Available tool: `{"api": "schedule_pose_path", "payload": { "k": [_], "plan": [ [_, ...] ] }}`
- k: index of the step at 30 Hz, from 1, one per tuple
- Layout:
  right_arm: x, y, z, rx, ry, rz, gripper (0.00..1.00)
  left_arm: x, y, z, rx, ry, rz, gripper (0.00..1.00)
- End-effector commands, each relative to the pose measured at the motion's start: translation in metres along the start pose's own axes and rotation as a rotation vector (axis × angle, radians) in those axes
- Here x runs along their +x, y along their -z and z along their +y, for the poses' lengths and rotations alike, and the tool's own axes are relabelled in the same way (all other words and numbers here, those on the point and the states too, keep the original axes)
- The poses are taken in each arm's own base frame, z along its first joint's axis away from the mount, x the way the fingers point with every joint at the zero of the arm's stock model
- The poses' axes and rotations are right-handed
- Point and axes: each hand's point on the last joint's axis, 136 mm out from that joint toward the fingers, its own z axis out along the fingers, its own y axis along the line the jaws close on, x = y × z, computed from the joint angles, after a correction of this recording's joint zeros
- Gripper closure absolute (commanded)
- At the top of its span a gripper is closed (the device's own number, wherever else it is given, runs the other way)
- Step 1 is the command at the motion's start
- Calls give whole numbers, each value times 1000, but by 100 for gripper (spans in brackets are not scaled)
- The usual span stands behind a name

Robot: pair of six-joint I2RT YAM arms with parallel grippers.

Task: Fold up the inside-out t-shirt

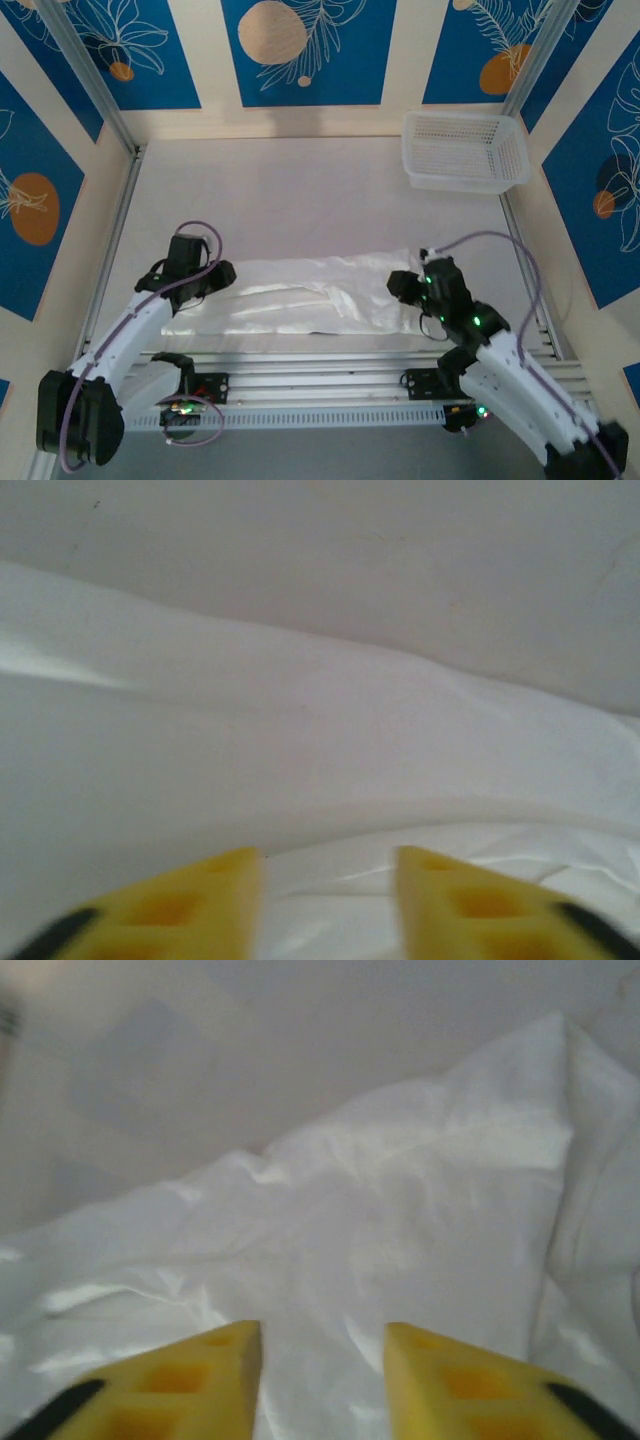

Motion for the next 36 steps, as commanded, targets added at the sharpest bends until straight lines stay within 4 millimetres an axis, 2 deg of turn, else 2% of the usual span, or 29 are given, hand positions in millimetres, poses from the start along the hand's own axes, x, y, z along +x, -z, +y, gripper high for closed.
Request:
{"api": "schedule_pose_path", "payload": {
  "k": [1,3,8,11,16,19,21,24,28,32,36],
  "plan": [
    [-3,-34,10,77,95,137,90,-3,-3,10,-107,12,43,100],
    [8,-59,1,176,116,255,100,-5,-11,17,-163,19,72,100],
    [31,-98,-15,287,79,413,100,-8,-32,38,-310,79,114,100],
    [39,-107,-22,315,45,443,100,-9,-49,44,-348,96,145,100],
    [47,-111,-35,388,7,477,100,-14,-86,42,-361,132,204,100],
    [51,-113,-37,427,-31,508,100,-30,-112,42,-390,155,209,100],
    [58,-116,-30,416,-68,543,100,-47,-125,36,-396,168,203,100],
    [75,-125,-12,371,-137,605,100,-76,-149,18,-360,185,191,100],
    [106,-141,25,290,-244,663,100,-114,-199,-9,-290,227,224,100],
    [143,-160,93,149,-265,712,100,-160,-246,-52,-134,263,207,100],
    [181,-174,166,42,-189,745,100,-202,-268,-84,-20,279,148,100]
  ]
}}
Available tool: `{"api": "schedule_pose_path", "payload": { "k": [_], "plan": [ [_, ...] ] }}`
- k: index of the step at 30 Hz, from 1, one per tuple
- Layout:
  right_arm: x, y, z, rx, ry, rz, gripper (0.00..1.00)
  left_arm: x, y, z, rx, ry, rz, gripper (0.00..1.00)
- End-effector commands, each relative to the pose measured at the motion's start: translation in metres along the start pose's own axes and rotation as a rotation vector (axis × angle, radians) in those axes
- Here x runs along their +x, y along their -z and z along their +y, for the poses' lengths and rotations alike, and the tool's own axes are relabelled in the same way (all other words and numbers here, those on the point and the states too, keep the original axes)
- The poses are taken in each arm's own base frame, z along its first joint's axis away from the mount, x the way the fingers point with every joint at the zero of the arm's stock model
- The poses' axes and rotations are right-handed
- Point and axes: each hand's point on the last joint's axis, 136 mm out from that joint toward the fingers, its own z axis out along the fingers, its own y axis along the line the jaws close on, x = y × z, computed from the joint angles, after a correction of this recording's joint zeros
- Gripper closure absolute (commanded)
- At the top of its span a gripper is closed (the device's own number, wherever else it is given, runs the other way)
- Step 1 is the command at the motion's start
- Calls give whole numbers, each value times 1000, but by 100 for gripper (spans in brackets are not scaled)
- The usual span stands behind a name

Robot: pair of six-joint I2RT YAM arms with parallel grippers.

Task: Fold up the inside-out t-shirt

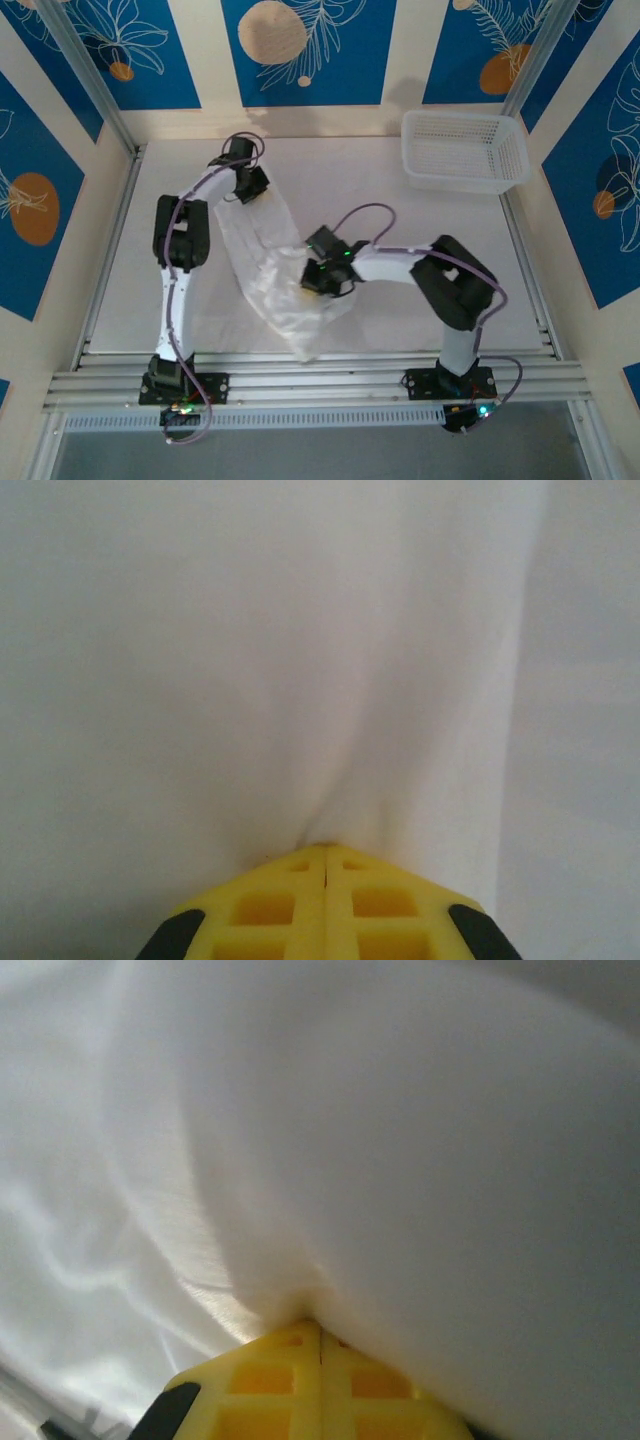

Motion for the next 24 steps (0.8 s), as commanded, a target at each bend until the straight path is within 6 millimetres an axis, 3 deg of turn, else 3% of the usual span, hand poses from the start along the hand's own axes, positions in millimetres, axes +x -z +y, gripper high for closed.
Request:
{"api": "schedule_pose_path", "payload": {
  "k": [1,4,7,9,12,14,17,21,24],
  "plan": [
    [48,-39,26,-6,-26,117,100,15,-30,2,24,63,114,100],
    [60,-45,58,-59,22,112,100,-3,-11,-26,108,50,73,100],
    [55,-13,70,-62,129,-11,97,-14,41,-47,157,-7,24,100],
    [49,18,70,-52,223,-122,95,-13,86,-55,184,-54,-17,87],
    [39,54,49,-19,311,-241,88,5,164,-50,222,-105,-90,63],
    [38,63,30,-43,378,-246,81,31,209,-27,213,-117,-128,52],
    [45,65,10,-122,435,-167,64,79,247,25,136,-115,-140,44],
    [56,56,-4,-123,466,-82,49,136,268,103,-24,-121,-138,40],
    [67,44,6,-171,484,-21,47,165,273,150,-123,-130,-156,30]
  ]
}}
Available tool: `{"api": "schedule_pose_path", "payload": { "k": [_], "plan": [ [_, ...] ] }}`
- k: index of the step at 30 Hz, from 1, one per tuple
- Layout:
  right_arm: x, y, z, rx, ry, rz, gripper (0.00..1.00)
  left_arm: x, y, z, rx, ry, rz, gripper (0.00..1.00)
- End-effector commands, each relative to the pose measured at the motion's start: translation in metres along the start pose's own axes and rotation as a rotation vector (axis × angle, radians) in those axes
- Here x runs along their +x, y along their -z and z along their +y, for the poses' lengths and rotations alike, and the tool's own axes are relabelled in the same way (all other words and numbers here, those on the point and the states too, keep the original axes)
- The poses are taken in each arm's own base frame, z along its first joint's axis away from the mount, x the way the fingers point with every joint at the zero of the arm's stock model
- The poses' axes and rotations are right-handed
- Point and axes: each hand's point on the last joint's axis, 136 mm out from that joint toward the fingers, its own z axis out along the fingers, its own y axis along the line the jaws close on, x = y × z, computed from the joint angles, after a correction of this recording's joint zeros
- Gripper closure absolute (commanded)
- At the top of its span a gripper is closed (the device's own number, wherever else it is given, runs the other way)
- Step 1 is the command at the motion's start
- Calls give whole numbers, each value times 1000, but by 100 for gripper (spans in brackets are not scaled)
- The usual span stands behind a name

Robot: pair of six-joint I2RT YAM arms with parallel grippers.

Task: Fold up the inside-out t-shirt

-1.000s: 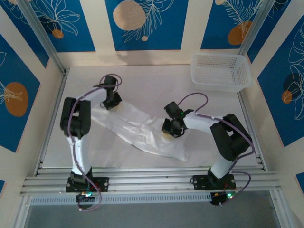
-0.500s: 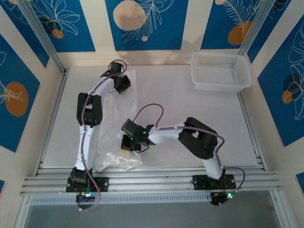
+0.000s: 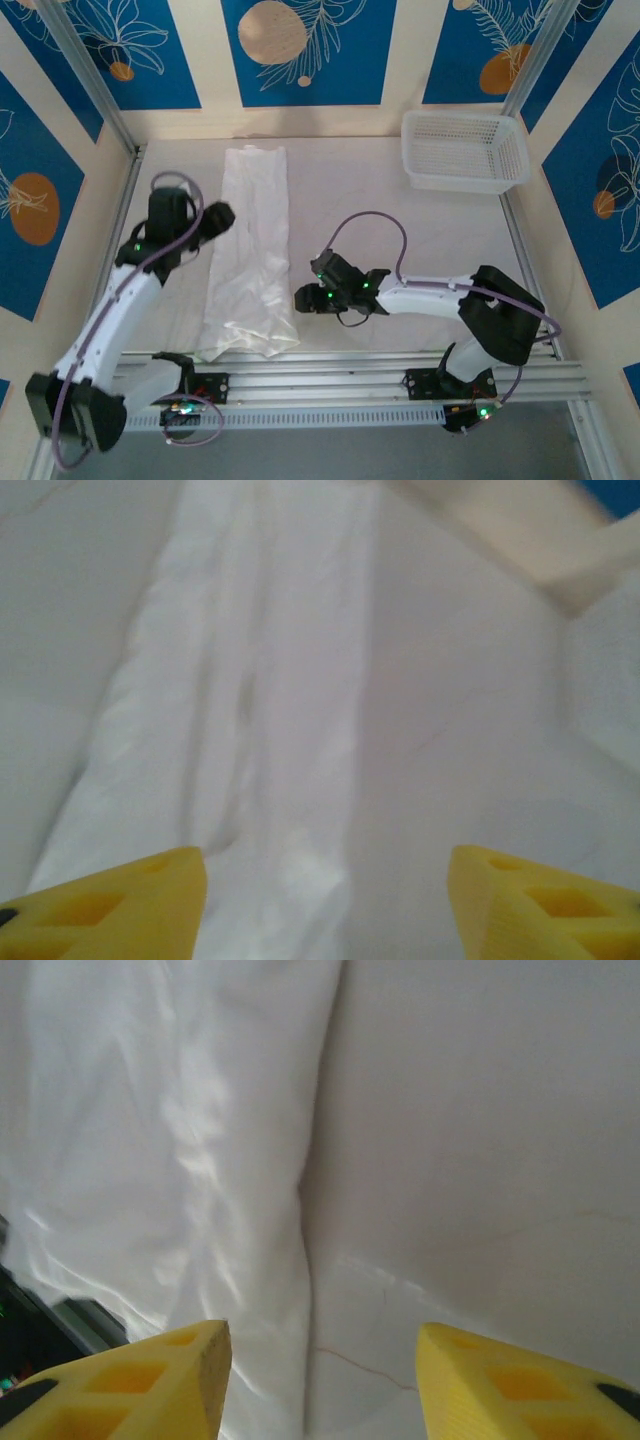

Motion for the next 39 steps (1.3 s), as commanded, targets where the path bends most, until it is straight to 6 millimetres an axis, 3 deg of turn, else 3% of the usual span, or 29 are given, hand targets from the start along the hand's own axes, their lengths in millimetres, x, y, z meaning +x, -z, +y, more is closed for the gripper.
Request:
{"api": "schedule_pose_path", "payload": {
  "k": [1,5,11,12,16,19,23,26,31,35,39],
  "plan": [
    [9,-12,28,-124,70,61,47,59,-5,78,-256,-13,114,26],
    [6,-33,33,-121,39,65,47,86,-2,97,-265,34,126,19],
    [0,-56,42,-109,30,82,48,98,-2,111,-306,48,139,19],
    [0,-58,42,-107,25,85,53,101,-2,113,-312,48,147,19],
    [0,-54,36,-84,-9,89,89,115,-9,125,-327,92,169,19],
    [-7,-30,37,-87,-7,21,100,129,-17,121,-252,139,229,19],
    [-17,-7,18,-55,-43,-28,100,152,-23,75,12,168,387,22],
    [-20,0,10,-43,-55,-35,100,166,-19,63,85,192,466,22],
    [-26,3,13,-56,-58,-53,100,187,-14,70,51,219,541,33],
    [-26,1,14,-56,-61,-52,100,205,-11,105,-148,248,571,36],
    [-23,-3,13,-55,-68,-39,100,213,-17,99,-108,267,596,37]
  ]
}}
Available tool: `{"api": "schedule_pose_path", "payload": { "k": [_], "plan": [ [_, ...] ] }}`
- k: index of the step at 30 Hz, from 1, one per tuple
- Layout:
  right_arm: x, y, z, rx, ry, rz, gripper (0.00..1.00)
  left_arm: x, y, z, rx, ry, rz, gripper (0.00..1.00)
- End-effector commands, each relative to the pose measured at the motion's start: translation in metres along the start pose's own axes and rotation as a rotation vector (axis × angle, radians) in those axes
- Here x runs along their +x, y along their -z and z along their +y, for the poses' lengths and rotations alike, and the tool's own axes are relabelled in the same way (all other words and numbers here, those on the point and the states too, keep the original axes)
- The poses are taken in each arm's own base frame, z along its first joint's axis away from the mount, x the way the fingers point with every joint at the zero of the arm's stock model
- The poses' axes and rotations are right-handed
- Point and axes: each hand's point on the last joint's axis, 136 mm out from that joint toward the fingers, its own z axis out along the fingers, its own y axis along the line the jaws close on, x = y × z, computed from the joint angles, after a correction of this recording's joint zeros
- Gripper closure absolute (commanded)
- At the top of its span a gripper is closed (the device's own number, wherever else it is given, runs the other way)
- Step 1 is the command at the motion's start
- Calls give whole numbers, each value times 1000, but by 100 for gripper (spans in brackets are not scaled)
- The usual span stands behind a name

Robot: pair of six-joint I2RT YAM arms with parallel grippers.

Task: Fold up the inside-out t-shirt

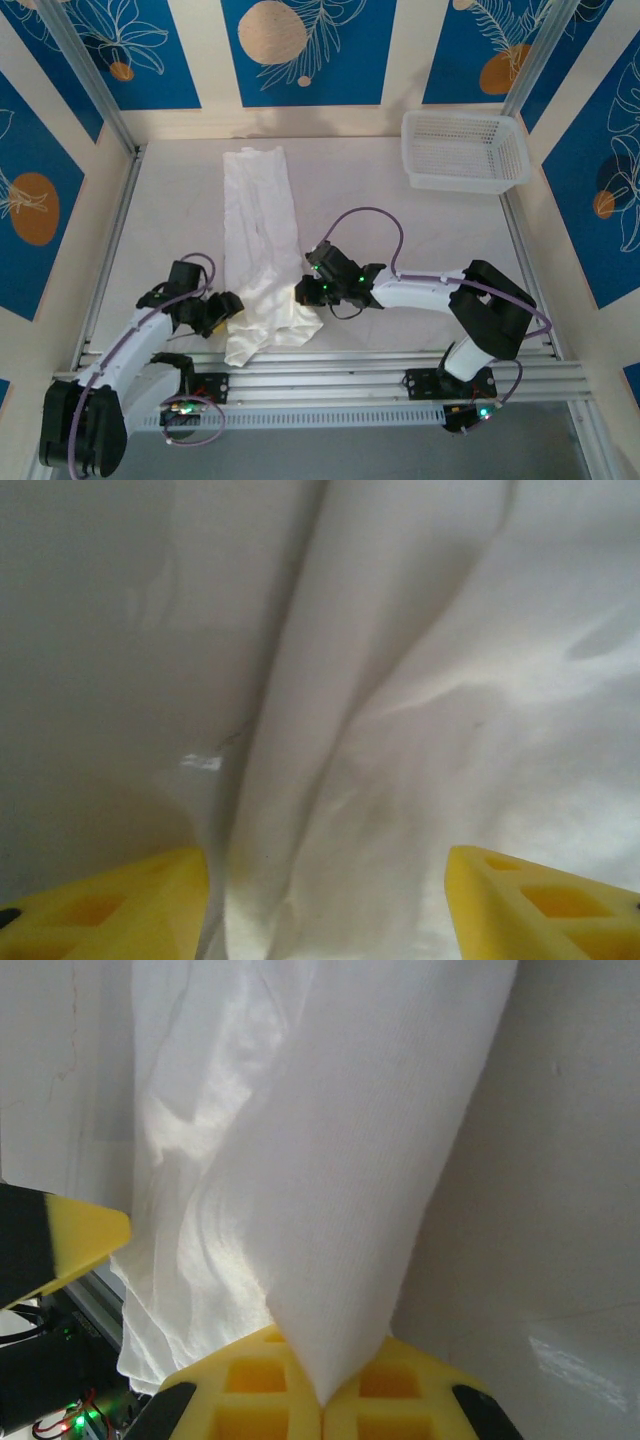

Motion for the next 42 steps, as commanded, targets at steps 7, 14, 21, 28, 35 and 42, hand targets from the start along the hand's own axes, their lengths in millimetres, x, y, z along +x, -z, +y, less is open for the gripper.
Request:
{"api": "schedule_pose_path", "payload": {
  "k": [7,14,21,28,35,42],
  "plan": [
    [5,-6,-6,25,-29,19,100,11,-13,-6,19,22,62,67],
    [7,-7,-10,37,-34,24,100,10,-13,-11,40,30,58,83],
    [7,-6,-13,49,-36,18,100,13,-3,-12,48,23,43,83],
    [9,-8,-15,51,-42,25,100,14,-8,-3,19,33,48,68],
    [10,-8,-19,60,-57,21,100,16,-15,-2,23,32,69,76],
    [12,3,-21,55,-70,-2,100,21,-6,-7,37,10,81,100]
  ]
}}
